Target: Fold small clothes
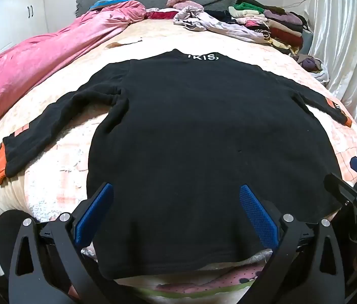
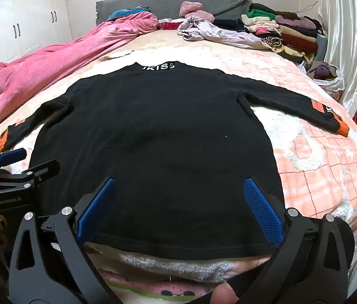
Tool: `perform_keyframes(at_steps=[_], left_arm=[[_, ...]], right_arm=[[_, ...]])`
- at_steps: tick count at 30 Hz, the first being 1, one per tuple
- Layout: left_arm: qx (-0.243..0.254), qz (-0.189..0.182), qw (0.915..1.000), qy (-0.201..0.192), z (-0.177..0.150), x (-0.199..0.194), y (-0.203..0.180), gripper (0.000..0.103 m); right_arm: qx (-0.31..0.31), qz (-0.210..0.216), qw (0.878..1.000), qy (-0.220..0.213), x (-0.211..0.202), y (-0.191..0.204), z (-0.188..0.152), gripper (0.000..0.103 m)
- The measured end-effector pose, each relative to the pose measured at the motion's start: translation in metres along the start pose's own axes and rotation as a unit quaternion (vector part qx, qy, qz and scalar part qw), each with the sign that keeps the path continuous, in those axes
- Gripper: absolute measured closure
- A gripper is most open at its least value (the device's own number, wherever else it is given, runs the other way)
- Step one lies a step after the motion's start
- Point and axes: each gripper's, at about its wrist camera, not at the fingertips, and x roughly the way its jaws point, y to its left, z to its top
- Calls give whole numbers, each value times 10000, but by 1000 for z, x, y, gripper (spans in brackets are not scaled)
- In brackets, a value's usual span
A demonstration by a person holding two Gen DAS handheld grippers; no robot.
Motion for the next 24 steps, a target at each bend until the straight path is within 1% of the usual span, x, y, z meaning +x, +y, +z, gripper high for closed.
perform_keyframes(at_steps=[16, 24], left_arm=[[44, 57, 10000, -17, 0, -3, 5, 4], [62, 81, 9999, -12, 2, -1, 1, 4]], right_arm=[[13, 3, 10000, 23, 1, -1, -1, 8], [8, 6, 10000, 18, 0, -1, -1, 8]])
